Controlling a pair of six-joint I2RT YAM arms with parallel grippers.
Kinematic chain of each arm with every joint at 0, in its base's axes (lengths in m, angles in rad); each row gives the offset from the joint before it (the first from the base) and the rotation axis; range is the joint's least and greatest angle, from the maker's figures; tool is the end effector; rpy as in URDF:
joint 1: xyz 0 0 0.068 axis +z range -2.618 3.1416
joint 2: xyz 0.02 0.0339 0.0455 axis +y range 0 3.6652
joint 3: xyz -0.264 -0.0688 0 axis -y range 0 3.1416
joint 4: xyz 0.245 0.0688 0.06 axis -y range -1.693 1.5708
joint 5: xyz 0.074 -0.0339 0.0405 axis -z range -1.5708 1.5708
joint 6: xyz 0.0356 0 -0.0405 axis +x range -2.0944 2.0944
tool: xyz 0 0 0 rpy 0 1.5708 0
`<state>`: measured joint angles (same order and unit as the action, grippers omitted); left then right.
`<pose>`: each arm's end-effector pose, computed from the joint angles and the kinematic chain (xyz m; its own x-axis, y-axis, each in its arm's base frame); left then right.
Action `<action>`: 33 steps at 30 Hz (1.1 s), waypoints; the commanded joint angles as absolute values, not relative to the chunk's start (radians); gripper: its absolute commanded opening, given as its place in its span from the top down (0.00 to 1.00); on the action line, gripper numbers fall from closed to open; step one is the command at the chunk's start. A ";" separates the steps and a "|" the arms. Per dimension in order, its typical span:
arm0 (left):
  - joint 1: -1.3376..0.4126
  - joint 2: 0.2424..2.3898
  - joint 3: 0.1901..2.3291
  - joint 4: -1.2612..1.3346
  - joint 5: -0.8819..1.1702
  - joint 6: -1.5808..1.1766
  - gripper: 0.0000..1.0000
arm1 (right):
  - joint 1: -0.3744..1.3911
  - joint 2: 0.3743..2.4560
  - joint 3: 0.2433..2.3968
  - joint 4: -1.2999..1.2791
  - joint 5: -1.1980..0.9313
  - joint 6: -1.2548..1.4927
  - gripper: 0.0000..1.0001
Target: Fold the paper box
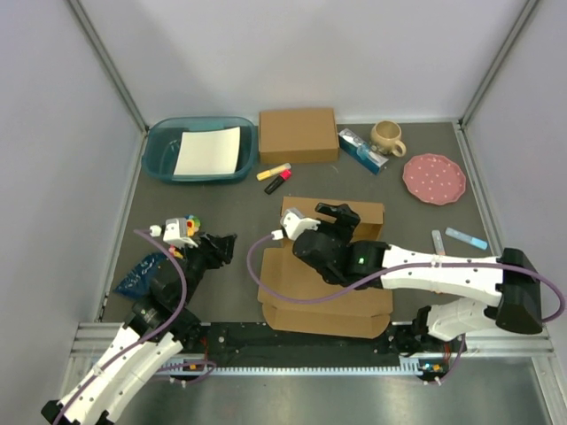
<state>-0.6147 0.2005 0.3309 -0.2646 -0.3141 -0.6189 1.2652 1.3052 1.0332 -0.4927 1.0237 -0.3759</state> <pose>0.0907 -0.0506 0.2430 -0.2621 -0.4903 -0.8312 0.1796 0.8215 -0.5413 0.1101 0.2479 0.2962 -0.0797 -0.8874 -0.4541 -0.3655 0.4499 -0.8149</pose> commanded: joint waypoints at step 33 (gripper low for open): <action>-0.612 0.210 0.379 -0.253 -0.411 -0.623 0.36 | 1.152 1.491 1.008 -0.270 1.037 -0.603 0.89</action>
